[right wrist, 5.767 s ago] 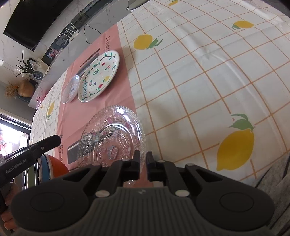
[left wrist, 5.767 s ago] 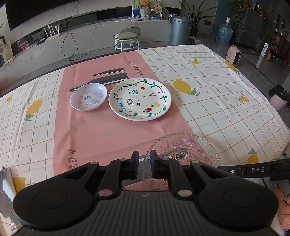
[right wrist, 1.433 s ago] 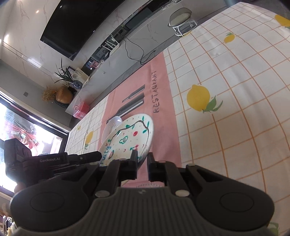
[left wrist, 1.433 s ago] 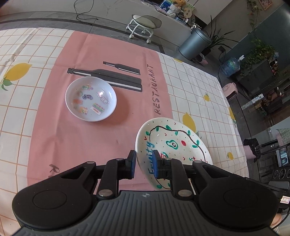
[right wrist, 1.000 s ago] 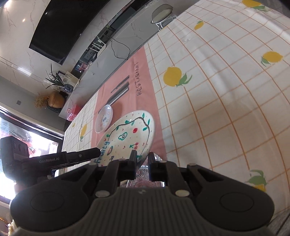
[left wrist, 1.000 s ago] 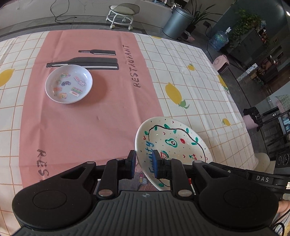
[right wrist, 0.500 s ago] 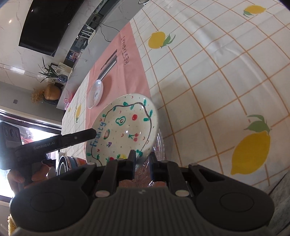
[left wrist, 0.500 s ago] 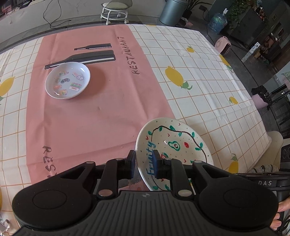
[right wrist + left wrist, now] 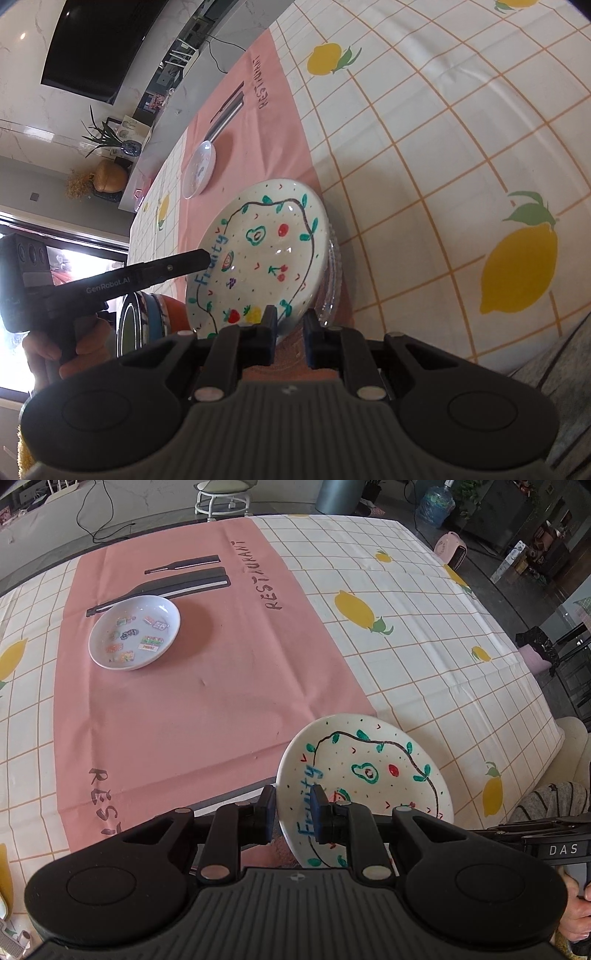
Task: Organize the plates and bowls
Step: 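Lift the Fruity plate with both grippers and carry it toward the bowls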
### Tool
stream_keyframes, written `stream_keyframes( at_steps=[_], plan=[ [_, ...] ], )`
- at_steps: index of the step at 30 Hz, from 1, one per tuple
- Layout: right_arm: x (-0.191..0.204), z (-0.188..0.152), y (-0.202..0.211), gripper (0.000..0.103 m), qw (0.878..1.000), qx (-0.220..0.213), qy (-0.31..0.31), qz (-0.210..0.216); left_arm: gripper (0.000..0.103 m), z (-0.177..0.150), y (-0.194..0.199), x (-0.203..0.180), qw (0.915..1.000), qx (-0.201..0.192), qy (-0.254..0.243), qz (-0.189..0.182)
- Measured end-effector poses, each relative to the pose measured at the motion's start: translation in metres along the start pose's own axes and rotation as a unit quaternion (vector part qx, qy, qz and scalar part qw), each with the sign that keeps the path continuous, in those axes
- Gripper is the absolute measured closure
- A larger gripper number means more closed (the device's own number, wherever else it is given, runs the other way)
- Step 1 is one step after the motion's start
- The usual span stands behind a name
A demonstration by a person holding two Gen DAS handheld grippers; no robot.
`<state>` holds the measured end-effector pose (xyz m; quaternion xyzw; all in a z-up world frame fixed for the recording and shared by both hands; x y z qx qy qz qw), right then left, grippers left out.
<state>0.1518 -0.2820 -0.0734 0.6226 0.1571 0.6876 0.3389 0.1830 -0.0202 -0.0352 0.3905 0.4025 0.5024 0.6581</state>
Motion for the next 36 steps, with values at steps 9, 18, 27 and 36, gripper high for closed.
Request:
stream_keyframes(
  at_steps=[9, 18, 27, 36],
  plan=[
    [0.006, -0.003, -0.003, 0.09, 1.0, 0.009, 0.019, -0.005, 0.077, -0.003, -0.01, -0.007, 0.9994, 0.004, -0.025, 0.023],
    [0.008, -0.008, -0.007, 0.09, 0.999, 0.02, 0.026, -0.019, 0.075, -0.005, -0.016, -0.012, 0.9987, 0.002, -0.04, 0.033],
    [0.019, -0.015, -0.01, 0.091, 0.997, 0.03, 0.06, -0.029, 0.073, -0.005, -0.017, -0.014, 0.9979, 0.003, -0.051, 0.039],
    [0.013, -0.017, -0.01, 0.091, 0.998, 0.042, 0.038, -0.012, 0.07, -0.004, -0.018, -0.014, 0.9982, 0.001, -0.046, 0.037]
  ],
)
Point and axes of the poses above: each gripper's, at about its wrist camera, not at the fingertips, and y roughly against the way its jaws point, x to its left, z to its top, the point moved 2 cm from there along -y, roughly the way its jaws point, and after that the axes turned 3 degrees about z, right-handed, at the moved point
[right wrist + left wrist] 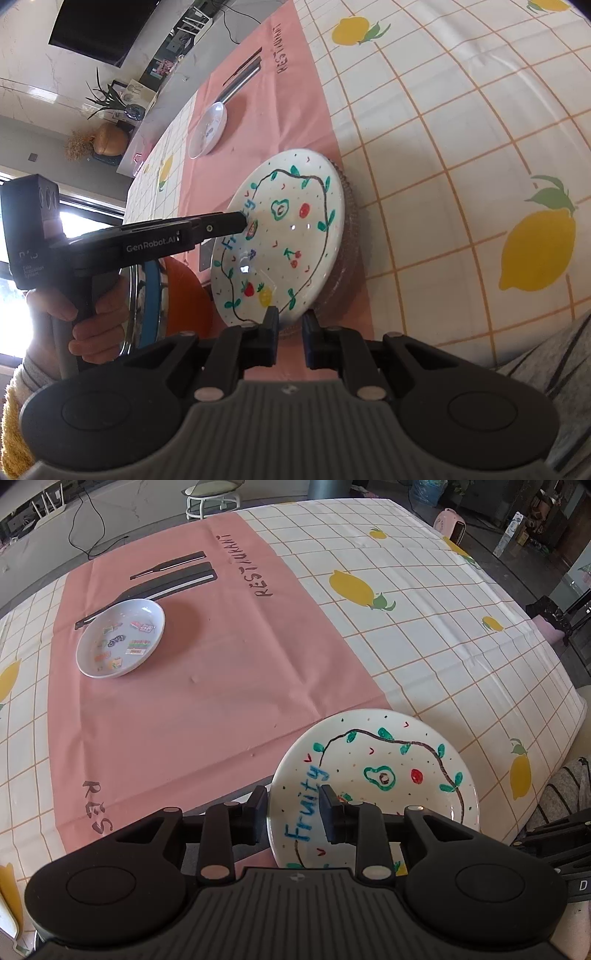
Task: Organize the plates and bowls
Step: 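Lift the Fruity plate with both grippers and carry it toward the bowls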
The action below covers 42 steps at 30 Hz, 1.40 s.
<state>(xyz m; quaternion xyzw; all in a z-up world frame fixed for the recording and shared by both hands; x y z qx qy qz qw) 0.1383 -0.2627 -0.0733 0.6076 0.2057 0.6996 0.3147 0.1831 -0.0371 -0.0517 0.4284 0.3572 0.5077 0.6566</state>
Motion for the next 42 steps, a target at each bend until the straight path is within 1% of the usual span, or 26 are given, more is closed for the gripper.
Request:
stream_keyframes(
  at_steps=[2, 6, 8, 10, 14, 17, 21, 27, 30, 34, 36, 37, 42],
  plan=[
    [-0.001, 0.0, 0.0, 0.091, 1.0, 0.001, -0.008, 0.003, 0.07, -0.001, 0.0, 0.001, 1.0, -0.001, 0.003, -0.004],
    [-0.013, -0.001, 0.002, 0.091, 0.998, 0.003, -0.06, 0.027, 0.07, -0.001, -0.001, 0.002, 0.9999, -0.002, 0.009, -0.01],
    [-0.014, 0.0, 0.003, 0.091, 0.997, 0.004, -0.067, 0.03, 0.07, -0.002, 0.0, 0.001, 0.9999, -0.005, 0.007, -0.007],
    [-0.012, 0.0, 0.003, 0.092, 0.998, 0.002, -0.064, 0.027, 0.07, -0.002, 0.0, 0.002, 0.9998, -0.01, 0.013, -0.007],
    [-0.009, 0.002, 0.003, 0.094, 0.999, -0.01, -0.053, 0.008, 0.069, -0.001, 0.002, 0.007, 0.9996, -0.009, 0.024, -0.01],
    [-0.006, 0.004, 0.0, 0.095, 0.999, -0.004, -0.039, 0.001, 0.069, 0.0, 0.003, 0.01, 0.9995, -0.007, 0.028, -0.01],
    [-0.001, 0.003, -0.001, 0.094, 1.0, -0.002, -0.017, -0.009, 0.069, -0.001, 0.004, 0.008, 0.9997, -0.008, 0.022, -0.012],
    [-0.006, 0.0, 0.002, 0.09, 1.0, 0.008, -0.027, 0.01, 0.068, -0.002, 0.002, 0.003, 0.9998, -0.009, 0.011, -0.013],
    [-0.01, 0.002, 0.001, 0.09, 0.999, 0.013, -0.045, 0.021, 0.068, -0.001, 0.002, 0.005, 0.9996, -0.006, 0.018, -0.019],
    [-0.022, 0.003, -0.003, 0.088, 0.993, 0.038, -0.094, 0.059, 0.068, 0.0, 0.002, 0.008, 0.9992, -0.005, 0.03, -0.025],
    [-0.024, 0.004, -0.003, 0.088, 0.992, 0.038, -0.103, 0.064, 0.068, 0.0, 0.001, 0.008, 0.9992, -0.005, 0.031, -0.024],
    [-0.025, 0.003, -0.003, 0.09, 0.992, 0.037, -0.106, 0.063, 0.068, 0.0, 0.001, 0.007, 0.9992, -0.005, 0.031, -0.023],
    [-0.027, 0.002, -0.002, 0.09, 0.991, 0.034, -0.115, 0.063, 0.067, 0.0, 0.002, 0.005, 0.9996, -0.002, 0.023, -0.017]
  ],
)
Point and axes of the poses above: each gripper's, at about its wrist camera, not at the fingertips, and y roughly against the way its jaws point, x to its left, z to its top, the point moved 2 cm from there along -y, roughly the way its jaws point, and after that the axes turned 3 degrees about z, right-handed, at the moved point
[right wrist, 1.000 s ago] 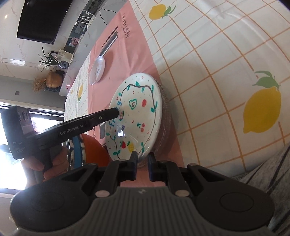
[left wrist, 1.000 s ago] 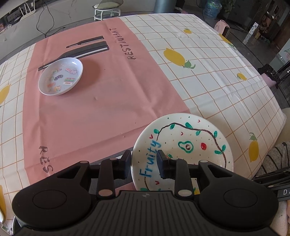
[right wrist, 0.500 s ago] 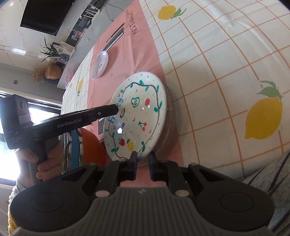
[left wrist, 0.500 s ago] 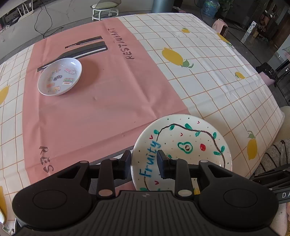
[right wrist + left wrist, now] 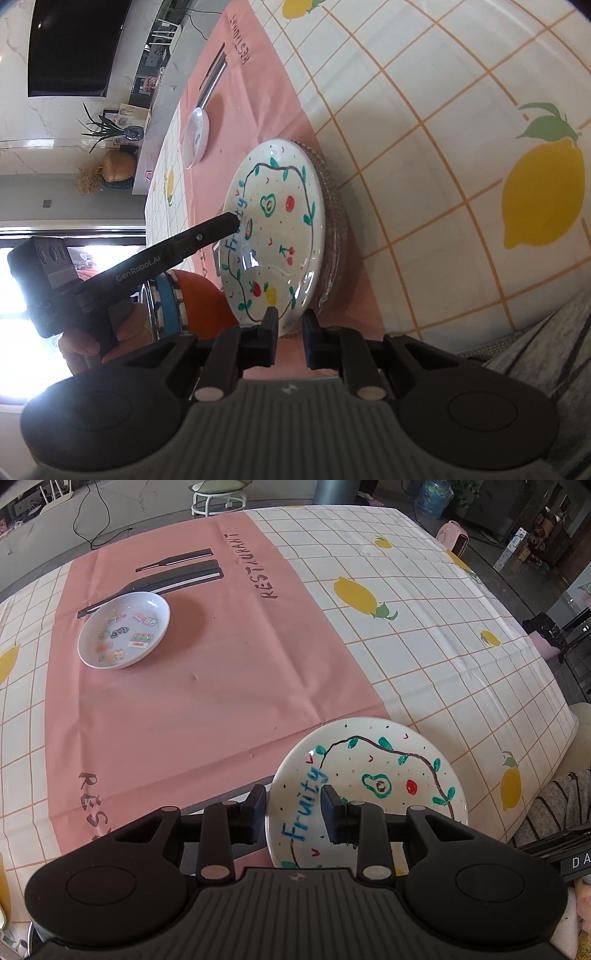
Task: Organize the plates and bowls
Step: 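Lift the Fruity plate with both grippers and carry it toward the bowls, then lower the Fruity plate onto the table and open both grippers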
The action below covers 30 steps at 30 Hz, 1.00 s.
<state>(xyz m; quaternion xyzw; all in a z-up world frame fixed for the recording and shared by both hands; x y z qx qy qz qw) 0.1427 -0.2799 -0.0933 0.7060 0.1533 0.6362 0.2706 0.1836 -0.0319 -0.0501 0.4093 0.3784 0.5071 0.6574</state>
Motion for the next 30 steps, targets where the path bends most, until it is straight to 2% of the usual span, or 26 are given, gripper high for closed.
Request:
stream_keyframes(
  at_steps=[3, 5, 6, 7, 8, 9, 10, 17, 22, 24, 30],
  plan=[
    [0.003, -0.002, 0.002, 0.089, 1.0, -0.002, 0.015, -0.01, 0.067, 0.0, 0.0, -0.001, 1.0, 0.004, -0.005, 0.0],
    [0.008, -0.003, 0.004, 0.075, 1.0, -0.001, 0.025, -0.009, 0.067, 0.0, 0.0, -0.002, 0.9999, 0.005, -0.008, -0.006],
    [0.01, -0.004, 0.005, 0.052, 1.0, 0.001, 0.029, -0.001, 0.067, 0.0, 0.0, -0.003, 0.9999, 0.006, -0.008, -0.005],
    [0.013, -0.004, 0.005, 0.032, 0.999, 0.005, 0.035, -0.013, 0.067, 0.0, 0.0, -0.003, 0.9999, 0.007, -0.008, -0.004],
    [0.017, -0.004, 0.007, 0.02, 0.998, -0.006, 0.055, -0.039, 0.067, 0.0, 0.0, -0.003, 0.9999, 0.007, -0.008, -0.004],
    [0.02, -0.004, 0.009, 0.03, 0.996, -0.02, 0.067, -0.047, 0.067, 0.001, -0.001, -0.003, 0.9999, 0.008, -0.006, -0.004],
    [0.021, -0.005, 0.011, 0.034, 0.995, -0.031, 0.069, -0.058, 0.067, 0.001, -0.001, -0.002, 0.9999, 0.01, -0.004, -0.006],
    [0.023, -0.002, 0.013, 0.033, 0.993, -0.047, 0.083, -0.074, 0.067, 0.002, -0.001, -0.001, 1.0, 0.008, 0.001, -0.004],
    [0.032, 0.001, 0.019, 0.024, 0.984, -0.087, 0.111, -0.112, 0.063, 0.003, 0.006, -0.01, 0.9995, -0.003, -0.031, 0.006],
    [0.035, 0.004, 0.019, 0.022, 0.983, -0.092, 0.115, -0.11, 0.061, 0.005, 0.01, -0.012, 0.9993, -0.01, -0.036, 0.004],
    [0.047, 0.012, 0.011, 0.022, 0.978, -0.092, 0.139, -0.127, 0.057, 0.01, 0.018, -0.007, 0.9995, -0.027, -0.01, -0.013]
  ],
)
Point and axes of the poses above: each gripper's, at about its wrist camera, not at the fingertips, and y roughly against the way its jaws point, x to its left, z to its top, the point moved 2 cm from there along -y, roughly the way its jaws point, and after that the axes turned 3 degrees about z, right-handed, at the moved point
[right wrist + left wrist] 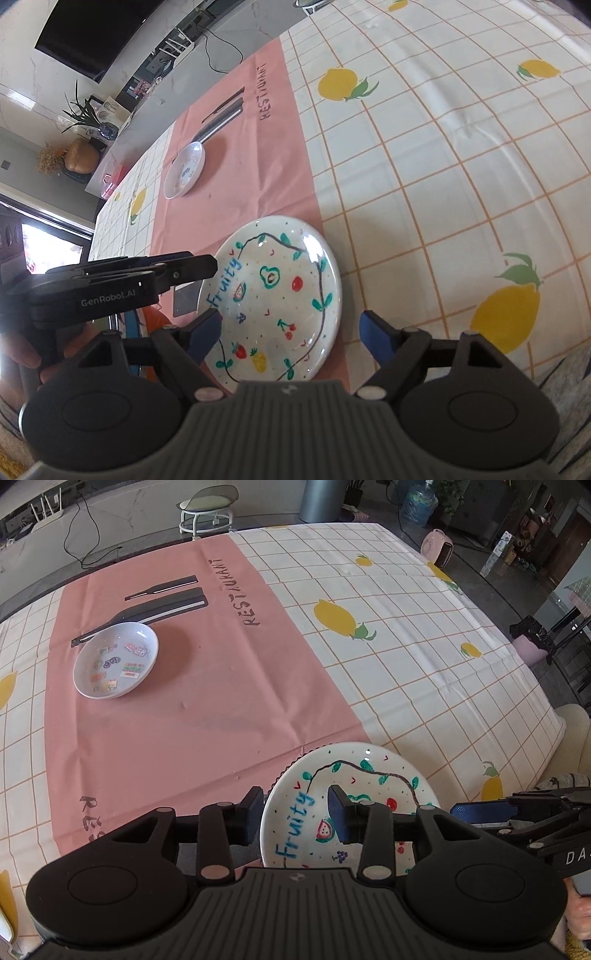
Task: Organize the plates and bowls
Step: 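Lower the Fruity plate onto the table and open both grippers, then move both grippers to the small white sticker bowl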
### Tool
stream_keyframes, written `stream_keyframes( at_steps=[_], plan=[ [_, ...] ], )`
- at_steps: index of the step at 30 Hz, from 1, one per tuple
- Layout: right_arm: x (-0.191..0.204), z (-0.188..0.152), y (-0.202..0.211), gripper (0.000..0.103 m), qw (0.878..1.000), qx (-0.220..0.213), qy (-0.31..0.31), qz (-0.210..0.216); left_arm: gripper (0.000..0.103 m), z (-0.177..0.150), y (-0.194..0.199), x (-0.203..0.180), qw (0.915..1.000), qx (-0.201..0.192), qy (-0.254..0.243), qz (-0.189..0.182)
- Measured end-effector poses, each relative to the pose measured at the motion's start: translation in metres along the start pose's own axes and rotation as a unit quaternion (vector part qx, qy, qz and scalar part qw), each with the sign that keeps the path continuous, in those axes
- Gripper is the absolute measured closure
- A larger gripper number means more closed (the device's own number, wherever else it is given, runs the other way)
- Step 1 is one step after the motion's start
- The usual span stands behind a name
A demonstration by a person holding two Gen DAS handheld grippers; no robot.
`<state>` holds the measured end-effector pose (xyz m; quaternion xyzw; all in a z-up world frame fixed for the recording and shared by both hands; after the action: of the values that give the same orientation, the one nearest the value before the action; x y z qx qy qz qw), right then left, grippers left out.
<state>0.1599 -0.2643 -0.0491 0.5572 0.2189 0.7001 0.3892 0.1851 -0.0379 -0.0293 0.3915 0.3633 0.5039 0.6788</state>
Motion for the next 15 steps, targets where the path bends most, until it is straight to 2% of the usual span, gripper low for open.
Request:
stream_keyframes(
  at_steps=[6, 11, 15],
  plan=[
    [0.01, 0.004, -0.009, 0.021, 0.999, 0.007, 0.017, -0.026, 0.057, 0.006, 0.021, 0.019, 0.999, -0.034, 0.028, -0.003],
    [0.013, 0.003, -0.016, 0.02, 0.999, 0.016, 0.023, -0.029, 0.051, 0.011, 0.051, 0.037, 0.9954, -0.08, 0.046, 0.025],
    [0.019, 0.005, -0.018, 0.018, 0.999, 0.014, 0.023, -0.042, 0.045, 0.012, 0.074, 0.055, 0.9882, -0.132, 0.076, -0.019]
  ],
)
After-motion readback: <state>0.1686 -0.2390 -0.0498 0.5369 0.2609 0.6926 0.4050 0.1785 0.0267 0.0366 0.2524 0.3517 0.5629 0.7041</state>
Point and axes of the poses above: each gripper's, at about its wrist camera, not at the fingertips, and y roughly against the way its jaws point, x to its left, z to its top, the point moved 2 cm from there along -y, roughly the way its jaws point, and after that the axes turned 3 degrees about z, right-handed, at the moved point
